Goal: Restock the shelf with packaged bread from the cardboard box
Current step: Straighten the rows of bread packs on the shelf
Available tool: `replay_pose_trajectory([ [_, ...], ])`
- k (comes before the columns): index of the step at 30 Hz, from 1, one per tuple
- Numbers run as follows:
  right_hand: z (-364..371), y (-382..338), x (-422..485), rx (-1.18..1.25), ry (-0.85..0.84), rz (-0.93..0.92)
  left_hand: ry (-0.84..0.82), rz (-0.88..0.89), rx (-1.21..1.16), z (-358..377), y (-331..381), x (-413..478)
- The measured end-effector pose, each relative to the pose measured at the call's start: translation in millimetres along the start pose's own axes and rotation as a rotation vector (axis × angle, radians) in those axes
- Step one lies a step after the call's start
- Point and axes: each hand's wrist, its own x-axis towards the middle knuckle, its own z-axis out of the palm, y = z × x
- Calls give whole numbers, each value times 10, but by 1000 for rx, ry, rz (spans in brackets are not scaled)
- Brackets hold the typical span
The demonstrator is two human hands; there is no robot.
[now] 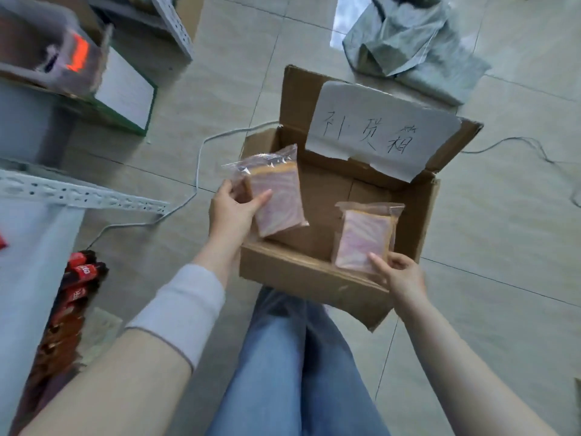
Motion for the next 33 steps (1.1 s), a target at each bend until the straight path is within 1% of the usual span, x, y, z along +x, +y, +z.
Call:
replay_pose_trajectory([
  [3, 48, -280, -656, -15, -82, -155, 104, 74, -115, -766, 246, -526],
  [5, 139, -520, -1215, -7, -169, -273, 176, 119, -175, -1336, 430, -898],
  [8, 408, -841, -2123, -48, -330, -439, 324, 200, -238, -2290, 650, -1504],
  [11, 822, -1111, -3072, -87, -529, -602, 506, 288, -310, -3344, 740, -2176],
  [14, 1427, -1260, -4059, -104, -737, -756, 709, 356, -339, -4451, 634, -2891],
  [16, 1932, -1232, -4738, -139, -862, -856, 839, 383, -361, -5200, 441, -3380],
  [20, 2961, -952, -5989, -198, -979, -1053, 1040, 369, -366, -6522, -161, -4192],
  [24, 3896, -572, -6996, -281, -1102, -1129, 1178, 305, -395, -7492, -845, -4623],
  [27, 4534, -354, -7543, -315, -1190, -1106, 1243, 273, -477, -8012, -1205, -4650],
  [30, 5076, -268, -7915, -339, -1208, -1103, 1285, 289, -534, -8444, -1433, -4475],
  [33, 5532, -266, -8131, -349, -1193, -1078, 1300, 295, -535, -8780, -1549, -4200],
])
